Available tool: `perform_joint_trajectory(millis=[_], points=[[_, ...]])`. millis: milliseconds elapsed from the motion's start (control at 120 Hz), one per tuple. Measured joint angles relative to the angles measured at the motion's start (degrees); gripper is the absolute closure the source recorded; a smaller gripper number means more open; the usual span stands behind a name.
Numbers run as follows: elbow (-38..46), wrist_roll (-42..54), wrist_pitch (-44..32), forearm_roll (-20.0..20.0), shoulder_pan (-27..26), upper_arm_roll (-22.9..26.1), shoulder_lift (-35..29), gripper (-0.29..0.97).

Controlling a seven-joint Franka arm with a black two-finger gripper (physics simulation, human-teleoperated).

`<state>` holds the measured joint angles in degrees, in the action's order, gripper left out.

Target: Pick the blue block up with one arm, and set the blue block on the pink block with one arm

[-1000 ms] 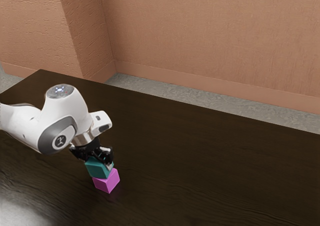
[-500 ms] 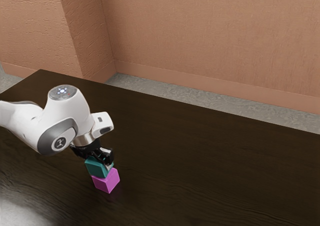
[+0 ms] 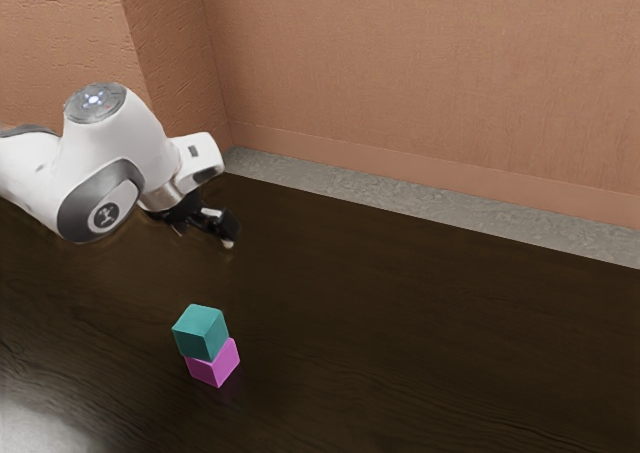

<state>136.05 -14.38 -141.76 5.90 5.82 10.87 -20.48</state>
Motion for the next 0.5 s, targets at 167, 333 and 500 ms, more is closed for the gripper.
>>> perform_joint_trajectory(millis=[167,333,500], points=[[-23.9,3.2,21.2,-2.4,5.0,-1.5,6.6,0.02],[-27.9,7.0,33.9,-3.1,5.3,-1.3,8.9,0.01],[-25.7,9.3,39.3,-3.3,5.3,-1.3,8.3,0.00]])
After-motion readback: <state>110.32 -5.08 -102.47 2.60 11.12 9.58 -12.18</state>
